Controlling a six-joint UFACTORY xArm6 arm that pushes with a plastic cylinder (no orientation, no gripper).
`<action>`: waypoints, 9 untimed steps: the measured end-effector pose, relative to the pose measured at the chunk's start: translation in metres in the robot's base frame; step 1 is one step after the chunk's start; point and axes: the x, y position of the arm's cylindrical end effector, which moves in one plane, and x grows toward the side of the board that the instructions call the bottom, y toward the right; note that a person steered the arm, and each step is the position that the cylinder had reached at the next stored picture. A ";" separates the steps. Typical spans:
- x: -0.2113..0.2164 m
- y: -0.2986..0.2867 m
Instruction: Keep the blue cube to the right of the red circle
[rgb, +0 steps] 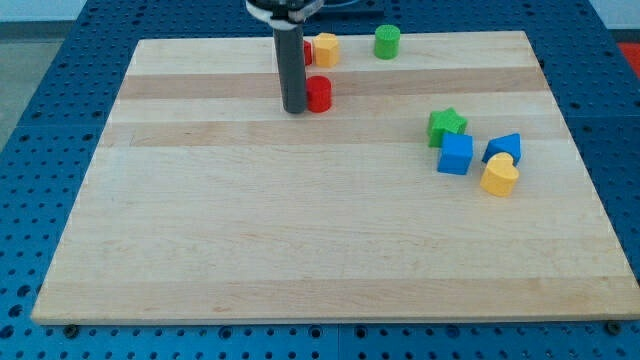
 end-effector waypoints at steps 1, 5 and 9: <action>-0.037 -0.004; 0.276 0.219; 0.129 0.225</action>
